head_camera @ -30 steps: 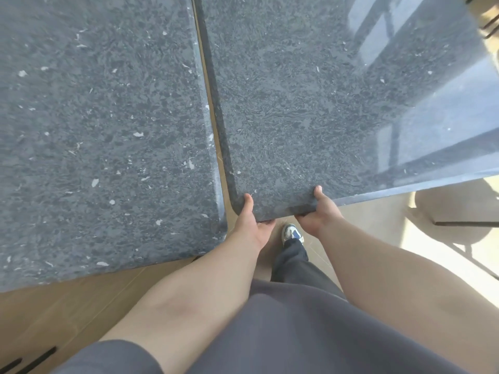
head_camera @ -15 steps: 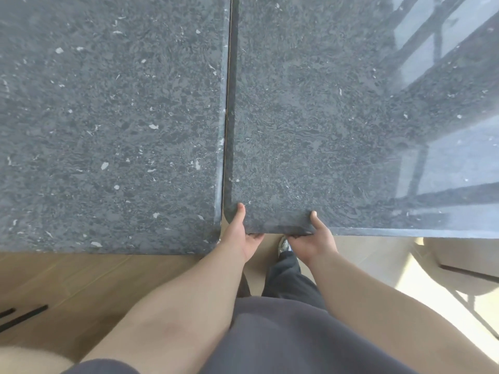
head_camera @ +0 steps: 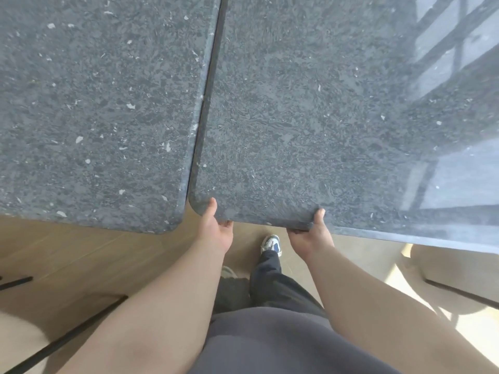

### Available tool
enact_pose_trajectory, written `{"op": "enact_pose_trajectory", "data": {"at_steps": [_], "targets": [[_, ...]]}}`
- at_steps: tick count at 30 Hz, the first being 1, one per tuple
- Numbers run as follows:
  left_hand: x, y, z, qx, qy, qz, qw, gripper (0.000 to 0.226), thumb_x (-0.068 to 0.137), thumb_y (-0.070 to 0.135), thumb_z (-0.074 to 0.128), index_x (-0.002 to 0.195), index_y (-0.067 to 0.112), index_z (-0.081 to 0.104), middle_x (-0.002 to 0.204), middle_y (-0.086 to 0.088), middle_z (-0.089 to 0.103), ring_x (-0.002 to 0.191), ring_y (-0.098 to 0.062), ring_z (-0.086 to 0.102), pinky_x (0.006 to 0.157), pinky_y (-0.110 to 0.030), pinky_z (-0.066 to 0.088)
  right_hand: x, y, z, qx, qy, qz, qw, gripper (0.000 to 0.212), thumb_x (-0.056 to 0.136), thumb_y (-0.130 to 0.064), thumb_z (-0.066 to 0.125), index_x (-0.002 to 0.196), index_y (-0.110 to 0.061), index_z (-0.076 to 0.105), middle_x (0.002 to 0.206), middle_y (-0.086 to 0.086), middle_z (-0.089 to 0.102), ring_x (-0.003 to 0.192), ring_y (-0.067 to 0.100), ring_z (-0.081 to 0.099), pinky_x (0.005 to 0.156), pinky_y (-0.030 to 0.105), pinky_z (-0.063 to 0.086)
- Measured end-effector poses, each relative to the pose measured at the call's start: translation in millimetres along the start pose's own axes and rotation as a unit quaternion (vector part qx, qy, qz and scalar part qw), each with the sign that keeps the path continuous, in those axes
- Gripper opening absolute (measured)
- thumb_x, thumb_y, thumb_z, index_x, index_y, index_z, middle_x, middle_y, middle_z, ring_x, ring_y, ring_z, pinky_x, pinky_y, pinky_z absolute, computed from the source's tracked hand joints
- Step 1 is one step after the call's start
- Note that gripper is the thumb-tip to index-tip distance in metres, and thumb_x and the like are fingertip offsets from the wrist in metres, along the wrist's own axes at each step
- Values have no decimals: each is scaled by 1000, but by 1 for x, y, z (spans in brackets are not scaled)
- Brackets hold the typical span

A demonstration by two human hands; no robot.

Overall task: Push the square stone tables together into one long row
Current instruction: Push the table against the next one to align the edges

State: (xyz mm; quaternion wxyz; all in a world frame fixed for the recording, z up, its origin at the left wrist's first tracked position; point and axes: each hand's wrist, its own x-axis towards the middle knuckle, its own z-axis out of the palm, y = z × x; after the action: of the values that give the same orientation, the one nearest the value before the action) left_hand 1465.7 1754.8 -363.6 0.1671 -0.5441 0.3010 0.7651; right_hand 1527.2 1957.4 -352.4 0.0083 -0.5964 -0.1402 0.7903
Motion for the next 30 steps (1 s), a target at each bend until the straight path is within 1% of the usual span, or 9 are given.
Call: {"op": "enact_pose_trajectory", "data": {"at_steps": [3,6,9,12,15,20,24,27,30], "targets": [[-1,-16,10,13,-14,-17,1000,52,90,34,77,132,12,57,124,-12,68,109,-31,70,96,-47,58,11,3,-11,-79,-20,-14,997,64,100,-56,49,150,-16,40,144,8,52,136,30,52,101,43,52],[-3,-38,14,52,-41,-41,997,51,88,38,77,129,14,59,119,-11,72,106,-29,72,88,-45,60,16,-3,-16,-96,8,18,995,58,91,-62,61,129,-19,56,127,5,64,115,24,64,97,44,49],[-1,-51,14,52,-69,-60,994,54,85,48,77,124,17,58,126,-13,66,111,-31,69,94,-49,57,20,-14,-25,-60,2,27,998,41,91,-49,69,115,-16,62,117,5,68,112,23,65,103,45,47],[-6,-64,16,33,-93,-78,992,55,82,57,75,117,17,59,128,-14,62,111,-32,66,92,-51,57,19,-27,-36,20,-7,-2,1000,30,94,-35,69,116,-14,66,126,8,68,119,27,63,115,49,40],[-5,-75,26,18,-96,-75,992,54,85,55,73,120,17,59,126,-15,65,112,-33,67,96,-52,56,19,-43,-38,127,-24,-7,992,50,88,-44,74,126,-11,67,126,14,70,120,36,65,110,53,45],[-7,-93,48,-26,-44,-29,998,52,88,51,73,124,15,60,122,-11,72,108,-31,71,84,-50,61,20,-53,-34,148,-13,26,989,51,87,-44,76,126,-12,65,123,15,71,116,39,65,107,55,46],[-3,-102,54,-30,-9,-31,999,68,81,61,75,130,18,55,128,-12,66,116,-36,65,94,-60,55,16,-75,-42,102,12,24,994,38,91,-27,74,123,-9,66,109,15,77,91,37,76,66,50,61],[0,-107,54,-37,-4,-37,999,79,78,68,73,137,20,52,130,-13,65,117,-39,64,98,-65,50,12,-81,-48,94,2,42,995,35,90,-20,74,122,-7,65,116,15,74,104,39,71,80,55,59],[2,-105,50,-44,-16,-29,998,74,78,64,76,133,18,56,130,-13,67,114,-38,67,96,-64,52,11,-80,-49,96,-11,45,994,33,89,-17,74,119,-7,66,108,16,76,105,38,71,80,53,58]]}}
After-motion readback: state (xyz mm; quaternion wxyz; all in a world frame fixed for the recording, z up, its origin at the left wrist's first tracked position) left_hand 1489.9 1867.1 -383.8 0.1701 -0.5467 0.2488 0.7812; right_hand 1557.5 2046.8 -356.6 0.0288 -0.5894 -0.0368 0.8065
